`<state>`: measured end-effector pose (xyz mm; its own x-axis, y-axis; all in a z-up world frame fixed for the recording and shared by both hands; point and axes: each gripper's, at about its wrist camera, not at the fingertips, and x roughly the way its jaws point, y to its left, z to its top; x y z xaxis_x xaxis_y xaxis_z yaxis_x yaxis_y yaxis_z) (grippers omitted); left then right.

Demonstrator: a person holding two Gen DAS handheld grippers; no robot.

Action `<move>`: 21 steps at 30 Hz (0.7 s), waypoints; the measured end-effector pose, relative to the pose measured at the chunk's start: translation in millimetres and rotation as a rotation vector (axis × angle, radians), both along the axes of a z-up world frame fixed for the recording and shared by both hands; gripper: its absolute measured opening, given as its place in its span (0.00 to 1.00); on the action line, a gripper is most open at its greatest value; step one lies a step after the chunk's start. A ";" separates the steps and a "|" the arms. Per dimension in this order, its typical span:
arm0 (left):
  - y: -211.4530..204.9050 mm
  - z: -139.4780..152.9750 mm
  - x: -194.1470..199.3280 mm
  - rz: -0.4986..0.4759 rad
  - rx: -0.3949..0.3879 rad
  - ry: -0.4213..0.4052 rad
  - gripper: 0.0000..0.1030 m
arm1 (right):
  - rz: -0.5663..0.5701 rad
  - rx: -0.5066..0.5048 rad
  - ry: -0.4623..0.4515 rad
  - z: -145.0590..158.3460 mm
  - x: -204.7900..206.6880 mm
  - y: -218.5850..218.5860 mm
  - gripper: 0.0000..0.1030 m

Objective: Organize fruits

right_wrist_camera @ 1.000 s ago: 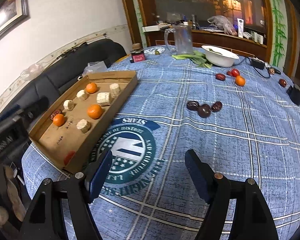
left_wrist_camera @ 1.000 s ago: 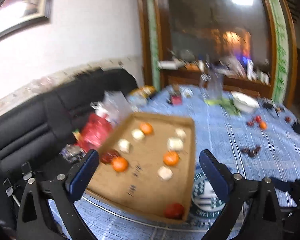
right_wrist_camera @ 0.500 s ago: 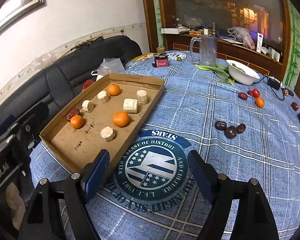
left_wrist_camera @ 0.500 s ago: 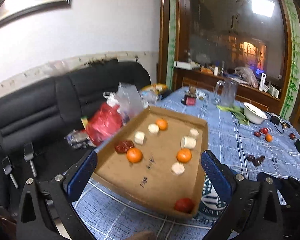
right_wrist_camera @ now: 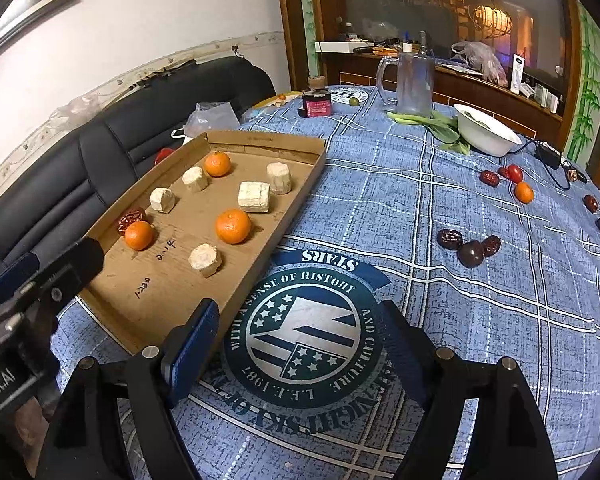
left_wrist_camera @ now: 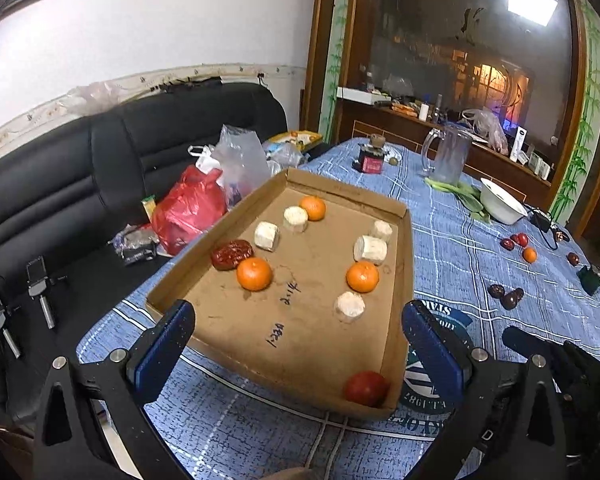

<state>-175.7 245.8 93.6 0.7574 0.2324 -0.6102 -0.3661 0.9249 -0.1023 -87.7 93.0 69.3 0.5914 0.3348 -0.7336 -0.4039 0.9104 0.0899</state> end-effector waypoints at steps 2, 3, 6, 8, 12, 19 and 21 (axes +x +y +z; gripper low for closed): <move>1.1 -1.4 0.8 -0.001 -0.009 0.007 1.00 | 0.002 -0.006 -0.004 -0.1 -0.1 1.9 0.82; 1.9 -2.3 1.0 0.000 -0.012 0.009 1.00 | 0.003 -0.010 -0.006 -0.1 0.0 3.0 0.82; 3.3 -3.4 1.1 0.001 -0.019 0.015 1.00 | 0.004 -0.017 -0.009 -0.6 0.3 4.8 0.83; 4.5 -4.9 1.9 0.001 -0.025 0.019 1.00 | 0.004 -0.017 -0.008 -1.0 0.5 5.1 0.84; 4.9 -6.8 3.3 -0.004 -0.030 0.028 1.00 | 0.006 -0.021 -0.001 -2.8 1.4 7.0 0.84; 5.1 -10.4 5.9 -0.019 -0.046 0.043 1.00 | 0.010 -0.038 -0.004 -4.3 3.1 12.0 0.84; 5.5 -10.8 6.1 -0.019 -0.046 0.044 1.00 | 0.008 -0.041 -0.001 -5.5 3.8 12.4 0.84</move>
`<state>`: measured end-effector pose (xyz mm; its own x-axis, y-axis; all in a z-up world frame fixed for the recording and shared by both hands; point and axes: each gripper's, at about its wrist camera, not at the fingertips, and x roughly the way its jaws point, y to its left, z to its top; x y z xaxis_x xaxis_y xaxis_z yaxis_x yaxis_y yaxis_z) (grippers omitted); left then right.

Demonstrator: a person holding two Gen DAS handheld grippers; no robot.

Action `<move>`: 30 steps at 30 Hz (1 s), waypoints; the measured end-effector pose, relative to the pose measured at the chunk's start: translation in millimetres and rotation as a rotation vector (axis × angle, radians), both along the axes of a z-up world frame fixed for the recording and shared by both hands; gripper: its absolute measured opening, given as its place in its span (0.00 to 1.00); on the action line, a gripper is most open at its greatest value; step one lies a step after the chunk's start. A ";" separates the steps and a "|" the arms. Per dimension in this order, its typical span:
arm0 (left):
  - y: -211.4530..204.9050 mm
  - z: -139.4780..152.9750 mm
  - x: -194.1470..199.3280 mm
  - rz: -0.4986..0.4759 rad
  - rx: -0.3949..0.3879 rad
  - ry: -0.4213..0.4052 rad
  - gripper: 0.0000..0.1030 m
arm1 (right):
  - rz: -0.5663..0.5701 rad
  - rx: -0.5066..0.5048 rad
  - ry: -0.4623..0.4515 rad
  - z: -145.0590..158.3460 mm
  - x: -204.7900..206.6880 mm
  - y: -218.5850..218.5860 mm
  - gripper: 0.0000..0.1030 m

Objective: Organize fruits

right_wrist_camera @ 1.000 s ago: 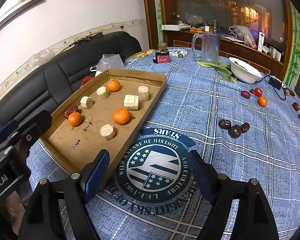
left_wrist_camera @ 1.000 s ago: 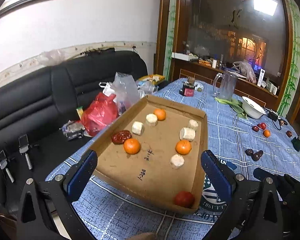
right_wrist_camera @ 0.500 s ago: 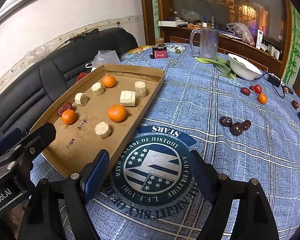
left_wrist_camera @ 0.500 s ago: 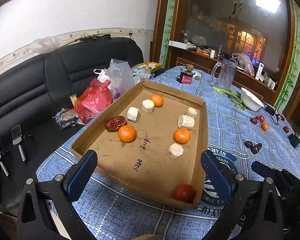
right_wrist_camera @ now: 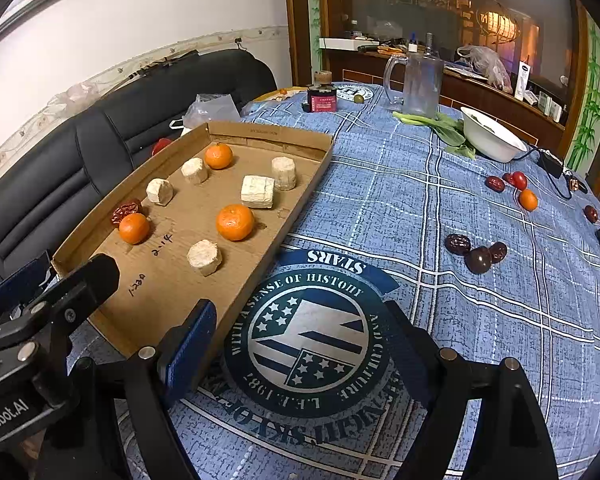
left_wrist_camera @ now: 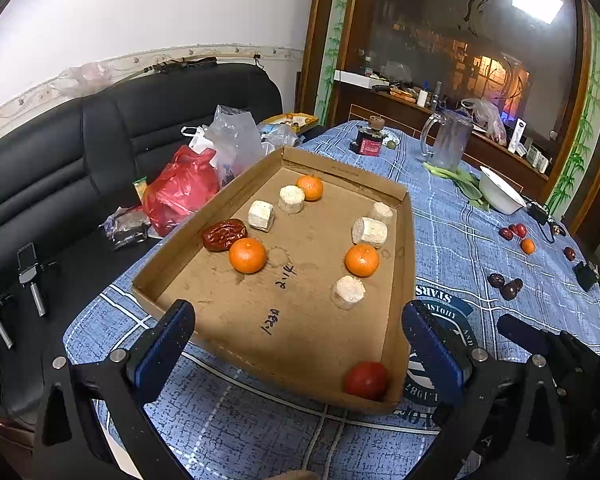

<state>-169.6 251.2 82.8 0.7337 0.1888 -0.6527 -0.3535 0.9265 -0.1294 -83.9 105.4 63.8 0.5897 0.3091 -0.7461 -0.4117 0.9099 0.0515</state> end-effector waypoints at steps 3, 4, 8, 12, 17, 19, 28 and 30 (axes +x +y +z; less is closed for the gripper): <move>0.5 -1.4 0.4 0.001 -0.004 0.005 1.00 | -0.002 -0.003 0.006 -1.8 2.1 0.5 0.84; 0.8 -2.3 0.8 0.000 -0.007 0.008 1.00 | -0.001 -0.004 0.007 -2.2 2.6 0.8 0.84; 2.2 -5.6 2.6 -0.007 -0.020 0.018 1.00 | 0.000 -0.014 0.003 -2.7 3.2 3.7 0.84; 2.0 -6.0 3.0 -0.009 -0.023 0.019 1.00 | 0.004 -0.017 0.004 -3.6 4.8 5.6 0.84; 2.5 -7.2 4.0 -0.011 -0.027 0.022 1.00 | 0.005 -0.020 0.007 -4.6 6.1 7.6 0.84; 2.6 -9.1 4.9 -0.010 -0.032 0.026 1.00 | 0.005 -0.021 0.009 -5.2 6.6 8.2 0.84; 4.5 -12.8 5.3 -0.013 -0.043 0.031 1.00 | 0.008 -0.024 0.012 -6.5 7.1 10.0 0.84; 4.3 -13.4 5.4 -0.015 -0.045 0.031 1.00 | 0.010 -0.025 0.013 -6.8 6.5 11.3 0.84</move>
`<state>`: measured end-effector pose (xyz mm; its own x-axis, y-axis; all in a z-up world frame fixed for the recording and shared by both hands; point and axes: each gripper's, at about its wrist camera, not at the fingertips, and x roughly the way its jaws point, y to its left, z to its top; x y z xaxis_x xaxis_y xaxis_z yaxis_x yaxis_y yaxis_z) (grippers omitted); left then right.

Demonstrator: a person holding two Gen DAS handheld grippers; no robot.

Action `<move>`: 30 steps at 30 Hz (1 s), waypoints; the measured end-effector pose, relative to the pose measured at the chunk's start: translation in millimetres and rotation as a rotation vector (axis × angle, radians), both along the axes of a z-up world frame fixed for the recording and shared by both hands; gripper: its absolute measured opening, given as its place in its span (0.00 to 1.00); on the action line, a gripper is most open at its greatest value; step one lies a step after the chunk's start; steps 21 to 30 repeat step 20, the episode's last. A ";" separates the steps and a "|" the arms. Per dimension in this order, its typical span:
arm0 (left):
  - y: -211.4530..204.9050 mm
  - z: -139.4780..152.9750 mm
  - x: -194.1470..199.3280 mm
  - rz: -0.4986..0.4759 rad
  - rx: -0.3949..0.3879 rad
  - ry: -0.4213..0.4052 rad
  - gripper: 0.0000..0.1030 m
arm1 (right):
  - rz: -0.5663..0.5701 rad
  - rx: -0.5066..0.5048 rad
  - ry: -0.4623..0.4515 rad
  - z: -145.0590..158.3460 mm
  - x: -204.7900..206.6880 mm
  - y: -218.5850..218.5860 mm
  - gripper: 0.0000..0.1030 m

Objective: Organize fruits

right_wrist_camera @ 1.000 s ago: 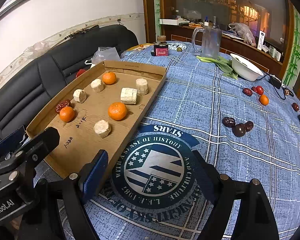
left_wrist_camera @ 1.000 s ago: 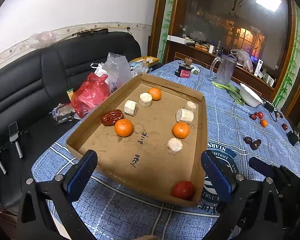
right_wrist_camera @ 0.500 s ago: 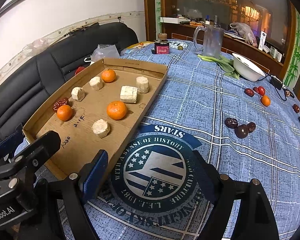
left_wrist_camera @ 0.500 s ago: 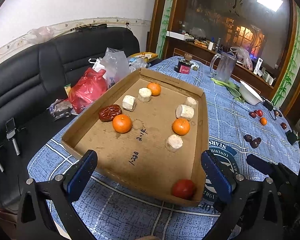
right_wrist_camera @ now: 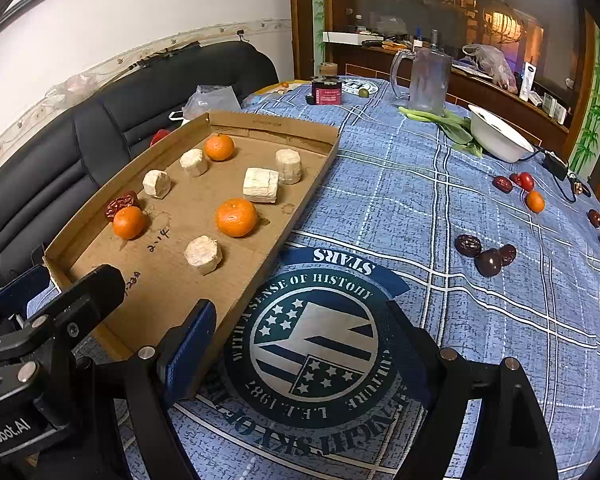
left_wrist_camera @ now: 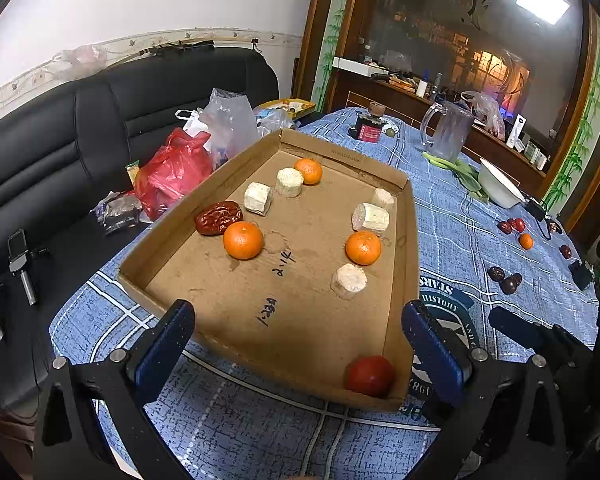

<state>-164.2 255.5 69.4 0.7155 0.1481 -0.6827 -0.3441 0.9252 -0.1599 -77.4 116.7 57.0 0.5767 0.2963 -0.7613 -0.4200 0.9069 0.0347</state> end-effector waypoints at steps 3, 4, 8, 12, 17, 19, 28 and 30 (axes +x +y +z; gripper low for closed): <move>-0.6 -1.7 -0.2 -0.004 -0.006 0.002 1.00 | 0.002 -0.001 -0.002 0.0 -0.4 0.9 0.84; -0.8 -2.1 -0.1 -0.004 -0.007 0.003 1.00 | 0.003 -0.001 -0.003 0.2 -0.7 1.2 0.84; -0.6 -1.8 -0.4 0.000 -0.005 0.002 1.00 | 0.002 -0.001 -0.003 0.1 -0.7 1.7 0.84; -1.2 -2.0 -2.2 0.010 0.000 0.002 1.00 | 0.001 0.000 0.000 -0.1 -1.2 0.9 0.84; 0.8 -0.8 -3.4 0.016 -0.002 0.010 1.00 | 0.002 0.001 0.000 -0.2 -1.5 0.5 0.84; 0.4 -0.4 -4.3 0.018 -0.004 0.014 1.00 | 0.002 0.002 0.000 -0.1 -1.9 0.4 0.85; -0.2 -0.4 -4.9 0.020 -0.007 0.016 1.00 | 0.001 0.002 0.000 -0.2 -1.5 0.5 0.85; -0.2 -0.4 -4.9 0.020 -0.007 0.016 1.00 | 0.001 0.002 0.000 -0.2 -1.5 0.5 0.85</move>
